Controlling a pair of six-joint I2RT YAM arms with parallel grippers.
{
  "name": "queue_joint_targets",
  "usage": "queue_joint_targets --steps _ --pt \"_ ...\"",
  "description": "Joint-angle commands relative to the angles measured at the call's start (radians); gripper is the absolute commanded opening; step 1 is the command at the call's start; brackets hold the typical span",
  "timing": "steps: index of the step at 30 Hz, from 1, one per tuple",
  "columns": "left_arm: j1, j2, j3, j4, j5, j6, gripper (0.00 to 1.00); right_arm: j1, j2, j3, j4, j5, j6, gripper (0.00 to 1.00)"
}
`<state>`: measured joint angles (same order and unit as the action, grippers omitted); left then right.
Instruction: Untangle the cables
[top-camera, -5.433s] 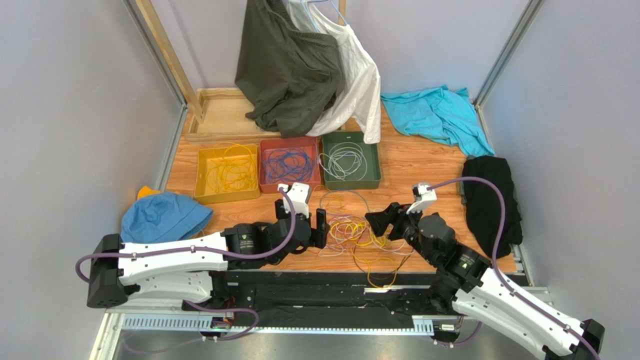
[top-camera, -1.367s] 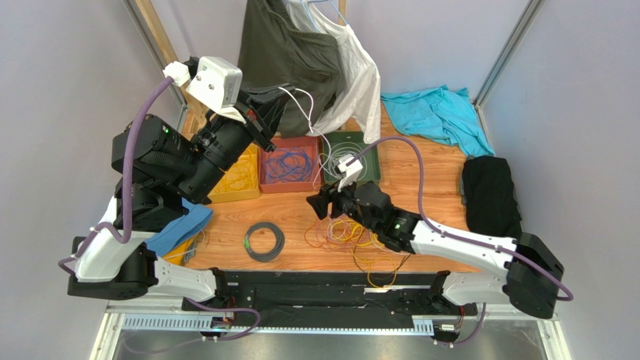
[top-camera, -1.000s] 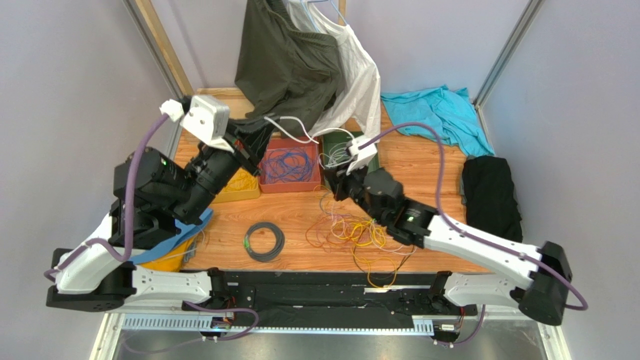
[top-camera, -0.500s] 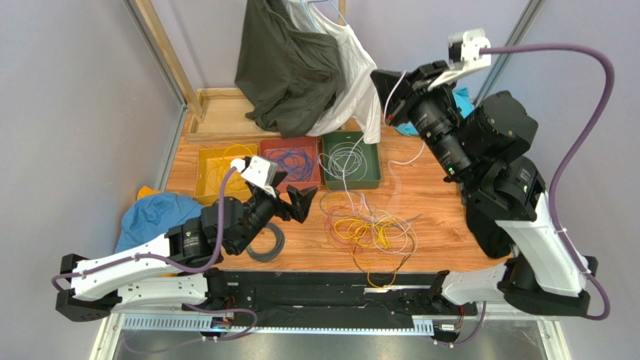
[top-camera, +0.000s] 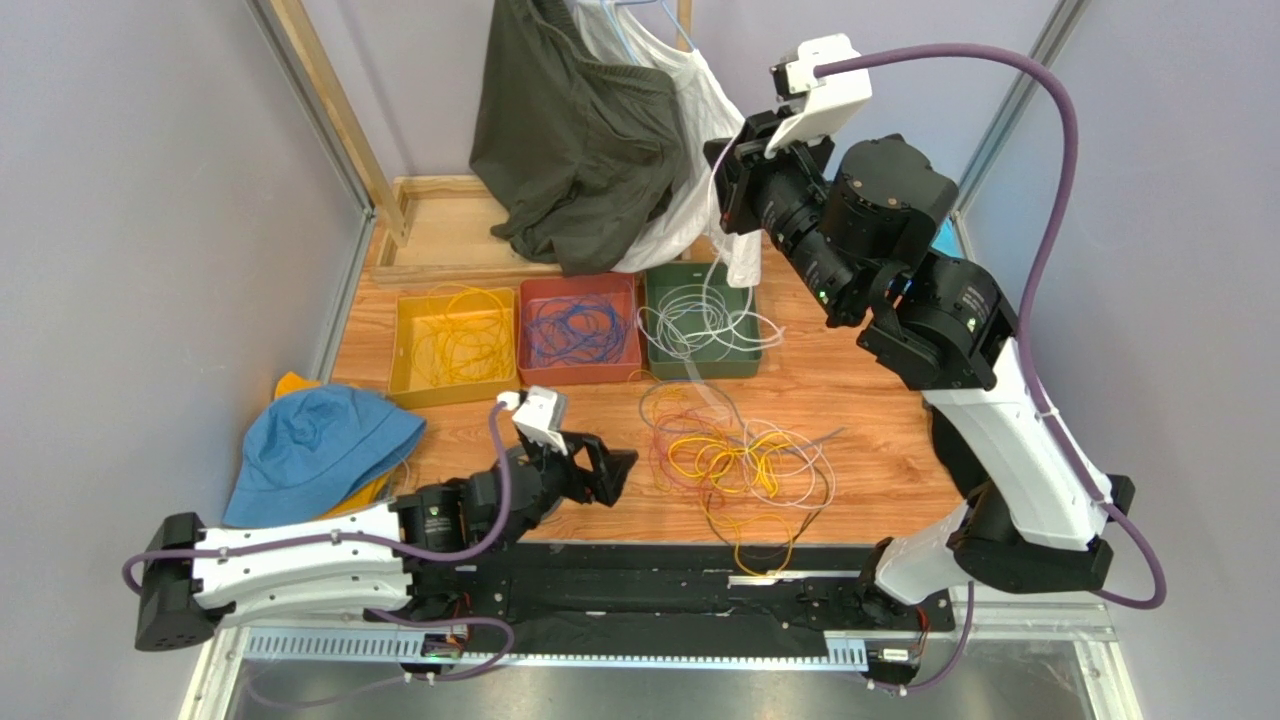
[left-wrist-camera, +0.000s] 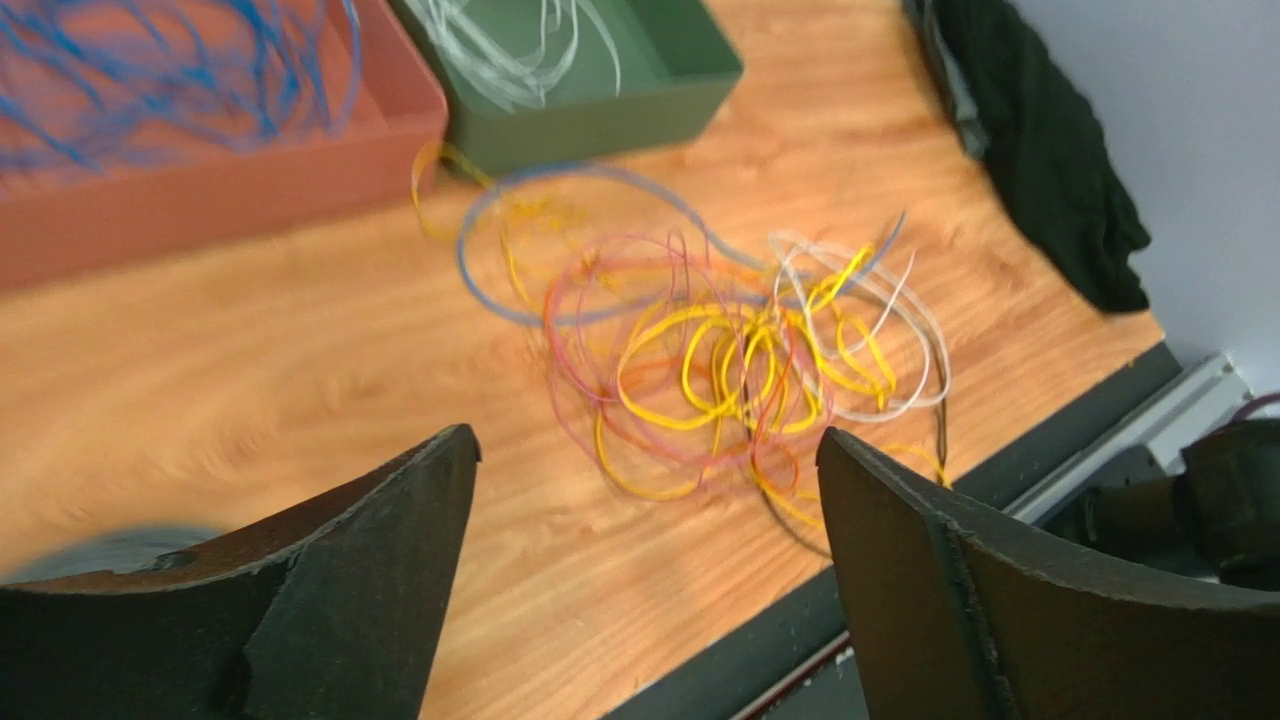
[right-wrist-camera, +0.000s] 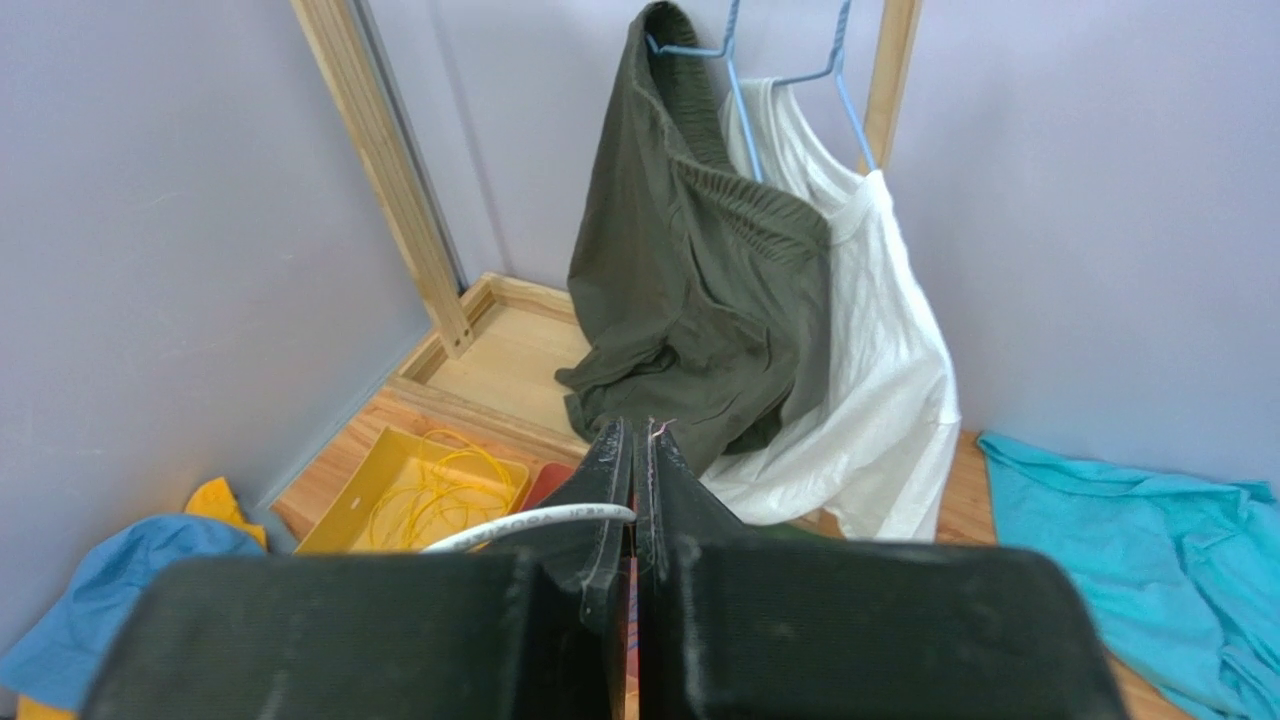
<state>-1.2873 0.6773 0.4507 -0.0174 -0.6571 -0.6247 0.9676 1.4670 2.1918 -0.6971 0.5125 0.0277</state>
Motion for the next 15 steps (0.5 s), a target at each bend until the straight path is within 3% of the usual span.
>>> queue_joint_targets --steps 1,7,15 --pt "0.000 0.059 -0.101 0.189 0.086 -0.165 0.90 -0.012 -0.017 0.028 0.070 0.018 -0.074 0.00" --pt "-0.021 0.134 -0.227 0.269 0.129 -0.299 0.85 -0.107 0.001 -0.137 0.100 -0.038 -0.034 0.00" --pt "-0.040 0.051 -0.398 0.295 0.131 -0.394 0.84 -0.237 0.078 -0.244 0.163 -0.152 0.012 0.00"
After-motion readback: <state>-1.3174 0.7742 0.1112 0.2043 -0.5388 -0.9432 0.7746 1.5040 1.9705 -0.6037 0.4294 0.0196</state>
